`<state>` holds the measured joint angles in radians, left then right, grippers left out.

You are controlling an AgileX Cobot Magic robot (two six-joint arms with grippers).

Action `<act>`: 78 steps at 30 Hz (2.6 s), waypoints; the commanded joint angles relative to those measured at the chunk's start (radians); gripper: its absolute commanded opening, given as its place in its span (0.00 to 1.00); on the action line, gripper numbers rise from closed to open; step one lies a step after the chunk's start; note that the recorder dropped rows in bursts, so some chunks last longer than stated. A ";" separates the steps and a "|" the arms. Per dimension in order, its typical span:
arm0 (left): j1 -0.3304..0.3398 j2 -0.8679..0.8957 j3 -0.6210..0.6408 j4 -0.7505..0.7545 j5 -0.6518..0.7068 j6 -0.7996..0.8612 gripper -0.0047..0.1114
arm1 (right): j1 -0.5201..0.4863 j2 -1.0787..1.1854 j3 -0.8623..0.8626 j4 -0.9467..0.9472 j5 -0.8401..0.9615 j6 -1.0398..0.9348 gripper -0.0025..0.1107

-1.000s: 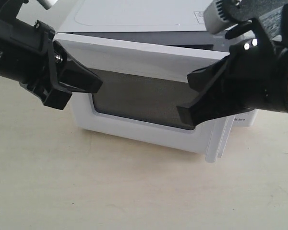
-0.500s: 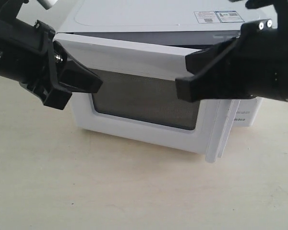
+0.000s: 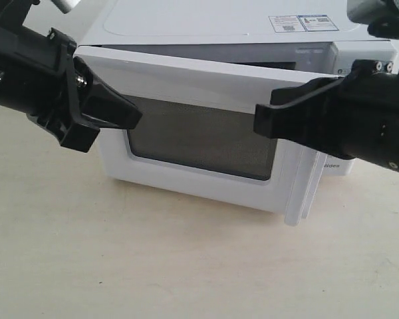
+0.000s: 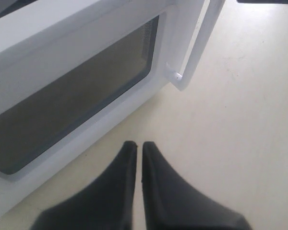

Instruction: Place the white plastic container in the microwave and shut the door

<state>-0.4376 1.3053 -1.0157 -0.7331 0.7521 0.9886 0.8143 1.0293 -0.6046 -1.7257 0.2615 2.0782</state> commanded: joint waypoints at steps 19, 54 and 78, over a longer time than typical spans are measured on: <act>-0.006 -0.002 -0.005 -0.011 -0.004 -0.009 0.08 | 0.032 -0.020 -0.183 1.622 -0.009 -2.066 0.02; -0.006 -0.002 -0.005 -0.011 0.000 -0.009 0.08 | -0.247 -0.016 -0.454 1.639 0.051 -1.749 0.02; -0.006 -0.002 -0.005 -0.011 -0.004 -0.009 0.08 | -0.247 0.157 -0.454 1.802 0.391 -1.906 0.02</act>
<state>-0.4376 1.3053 -1.0157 -0.7331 0.7521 0.9886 0.5707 1.1652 -1.0538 0.0873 0.6663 0.1763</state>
